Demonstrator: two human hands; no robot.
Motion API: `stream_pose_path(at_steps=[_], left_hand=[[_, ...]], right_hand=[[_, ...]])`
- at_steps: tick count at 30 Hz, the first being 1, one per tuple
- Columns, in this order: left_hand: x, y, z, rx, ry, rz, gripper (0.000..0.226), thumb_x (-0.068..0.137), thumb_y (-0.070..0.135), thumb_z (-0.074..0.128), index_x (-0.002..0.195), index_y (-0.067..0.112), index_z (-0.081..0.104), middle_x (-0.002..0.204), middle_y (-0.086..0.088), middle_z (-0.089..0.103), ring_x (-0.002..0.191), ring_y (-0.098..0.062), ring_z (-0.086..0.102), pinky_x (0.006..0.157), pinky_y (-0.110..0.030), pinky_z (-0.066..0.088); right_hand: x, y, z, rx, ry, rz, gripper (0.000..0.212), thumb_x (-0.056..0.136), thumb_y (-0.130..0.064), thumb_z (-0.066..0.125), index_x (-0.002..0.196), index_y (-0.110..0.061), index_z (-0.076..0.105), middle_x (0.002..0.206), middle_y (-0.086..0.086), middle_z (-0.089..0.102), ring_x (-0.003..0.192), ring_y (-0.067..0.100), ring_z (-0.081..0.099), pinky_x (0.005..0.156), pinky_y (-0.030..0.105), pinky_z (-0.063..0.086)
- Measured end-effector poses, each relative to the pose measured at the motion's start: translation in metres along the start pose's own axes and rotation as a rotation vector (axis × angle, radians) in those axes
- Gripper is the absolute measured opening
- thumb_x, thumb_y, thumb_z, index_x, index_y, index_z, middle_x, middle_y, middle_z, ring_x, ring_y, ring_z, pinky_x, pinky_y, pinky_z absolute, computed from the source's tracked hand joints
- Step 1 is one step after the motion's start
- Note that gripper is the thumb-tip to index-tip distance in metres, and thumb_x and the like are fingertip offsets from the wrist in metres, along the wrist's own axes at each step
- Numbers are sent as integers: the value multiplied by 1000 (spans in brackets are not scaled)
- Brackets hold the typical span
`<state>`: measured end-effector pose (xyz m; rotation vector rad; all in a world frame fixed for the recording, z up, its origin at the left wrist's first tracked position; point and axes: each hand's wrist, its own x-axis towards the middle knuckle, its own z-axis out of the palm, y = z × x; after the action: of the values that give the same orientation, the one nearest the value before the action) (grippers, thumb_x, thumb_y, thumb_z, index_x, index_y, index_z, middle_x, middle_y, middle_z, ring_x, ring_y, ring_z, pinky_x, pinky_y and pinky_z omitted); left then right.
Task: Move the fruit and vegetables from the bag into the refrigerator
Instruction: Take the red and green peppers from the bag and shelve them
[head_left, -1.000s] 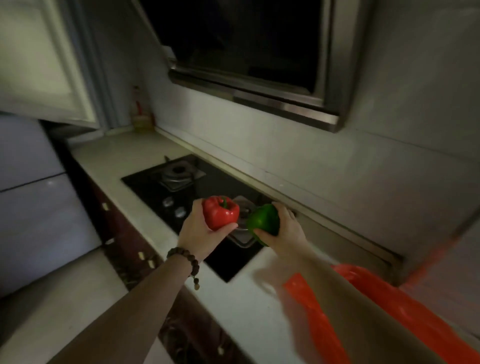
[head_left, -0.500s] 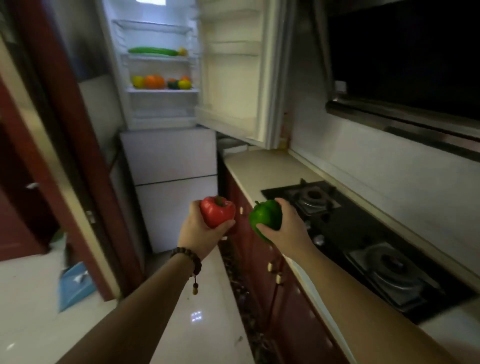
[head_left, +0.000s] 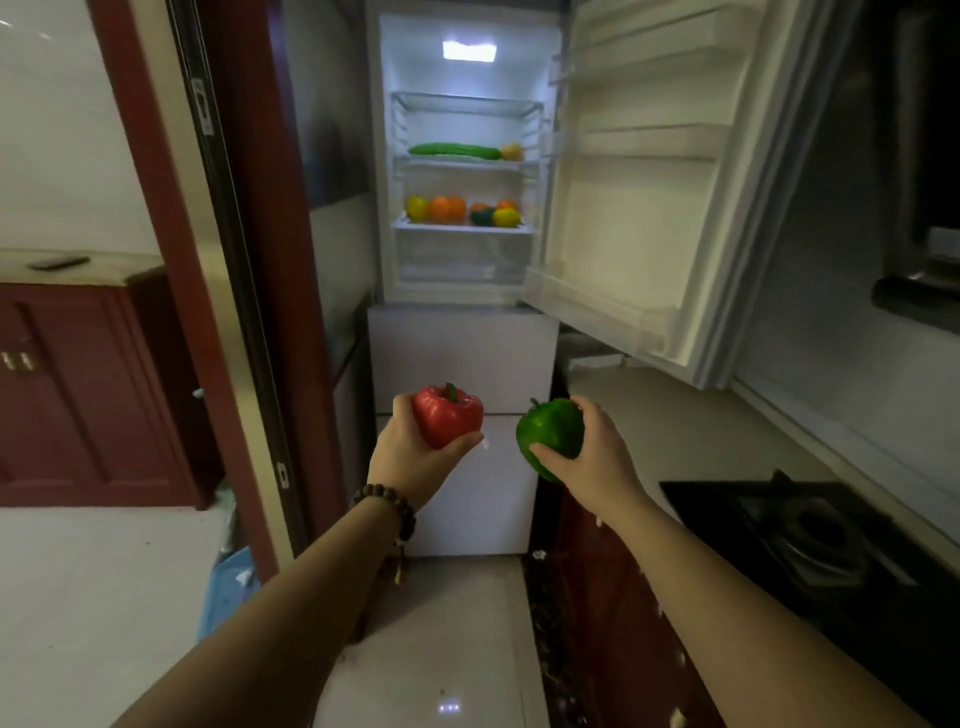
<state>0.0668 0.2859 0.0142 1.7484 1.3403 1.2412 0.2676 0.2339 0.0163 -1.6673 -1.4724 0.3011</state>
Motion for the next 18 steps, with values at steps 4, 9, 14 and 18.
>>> stream_pose_path(at_steps=[4,9,14,18], left_hand=[[80,-1,20,27,42,-12,76,64,42,82,123,25,37,111,6,48,91,-13,53,77,-29,51],[169,6,38,45,96,-9,78,67,41,81,128,20,37,123,-3,51,96,-13,49,79,-28,48],[239,3,51,39,106,-21,78,68,38,80,129,20,35,129,-6,50,100,-14,49,84,-33,50],[296,-3,57,20,122,2,77,67,37,81,129,20,37,128,-4,49,99,-12,48,81,-28,47]], right_hand=[[88,18,12,22,-17,-27,77,76,-35,75,138,-18,32,135,7,43,121,23,46,91,25,38],[188,33,20,54,-40,-65,79,75,-36,76,139,-19,33,135,6,43,122,22,45,98,31,40],[268,41,32,36,-21,-121,73,74,-36,77,133,-20,37,129,6,46,117,22,47,94,31,42],[326,44,48,27,-18,-135,77,73,-38,77,135,-18,36,131,6,46,118,23,48,95,33,43]])
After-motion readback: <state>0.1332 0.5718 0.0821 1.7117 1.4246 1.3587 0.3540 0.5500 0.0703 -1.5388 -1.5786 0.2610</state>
